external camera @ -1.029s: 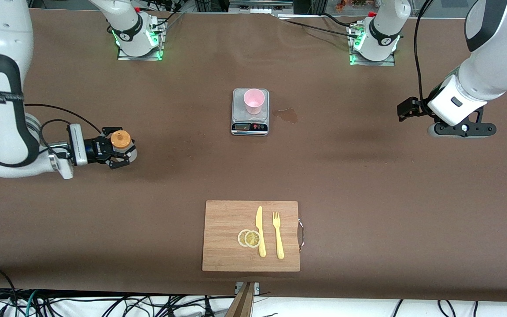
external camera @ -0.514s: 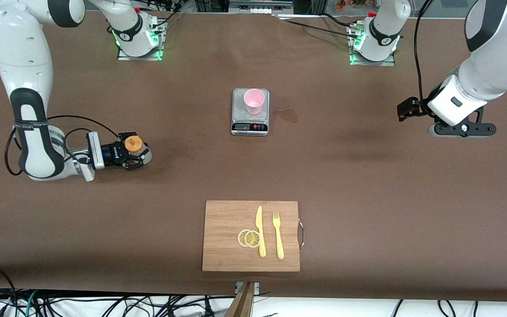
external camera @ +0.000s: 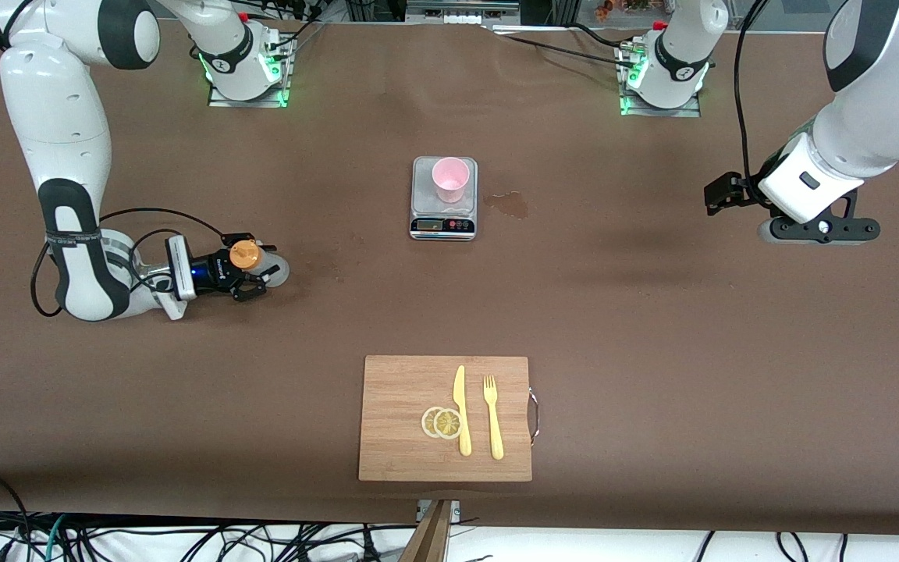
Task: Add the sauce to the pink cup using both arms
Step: 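Carry the sauce bottle with the right gripper back beside the scale, then set the bottle upright and open the right gripper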
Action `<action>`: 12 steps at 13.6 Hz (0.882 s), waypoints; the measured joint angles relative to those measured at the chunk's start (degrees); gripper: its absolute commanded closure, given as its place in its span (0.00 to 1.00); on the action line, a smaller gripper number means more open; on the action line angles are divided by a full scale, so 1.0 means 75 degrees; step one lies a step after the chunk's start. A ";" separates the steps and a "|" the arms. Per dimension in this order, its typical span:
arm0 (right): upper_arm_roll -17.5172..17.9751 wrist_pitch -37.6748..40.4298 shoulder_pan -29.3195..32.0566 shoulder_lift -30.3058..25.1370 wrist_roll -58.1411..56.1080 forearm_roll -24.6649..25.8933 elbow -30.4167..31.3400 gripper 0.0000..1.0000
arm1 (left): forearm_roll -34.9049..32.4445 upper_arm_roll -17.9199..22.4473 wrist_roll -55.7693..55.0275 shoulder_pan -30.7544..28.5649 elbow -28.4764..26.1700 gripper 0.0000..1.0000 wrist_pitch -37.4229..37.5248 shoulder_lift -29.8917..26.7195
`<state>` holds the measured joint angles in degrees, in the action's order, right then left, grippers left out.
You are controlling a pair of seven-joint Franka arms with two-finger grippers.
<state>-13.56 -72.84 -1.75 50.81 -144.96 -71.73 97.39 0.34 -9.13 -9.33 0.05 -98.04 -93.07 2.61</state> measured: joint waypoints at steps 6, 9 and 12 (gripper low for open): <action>-0.0017 0.0067 0.0101 -0.0034 0.0048 0.0249 -0.0925 0.00 | 0.0000 0.0000 0.0000 0.0000 0.0000 0.00 0.0000 0.0000; -0.0203 0.0077 0.0120 -0.0253 0.0151 0.0763 -0.1252 0.00 | 0.0000 0.0000 0.0000 0.0000 0.0000 0.00 0.0000 0.0000; -0.0410 0.0082 0.0140 -0.0793 0.0480 0.1604 -0.1309 0.00 | 0.0000 0.0000 0.0000 0.0000 0.0000 0.00 0.0000 0.0000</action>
<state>-16.63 -72.23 -0.70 44.86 -141.36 -59.70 87.57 0.34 -9.13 -9.33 0.05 -98.04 -93.06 2.61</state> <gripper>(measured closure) 0.000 0.000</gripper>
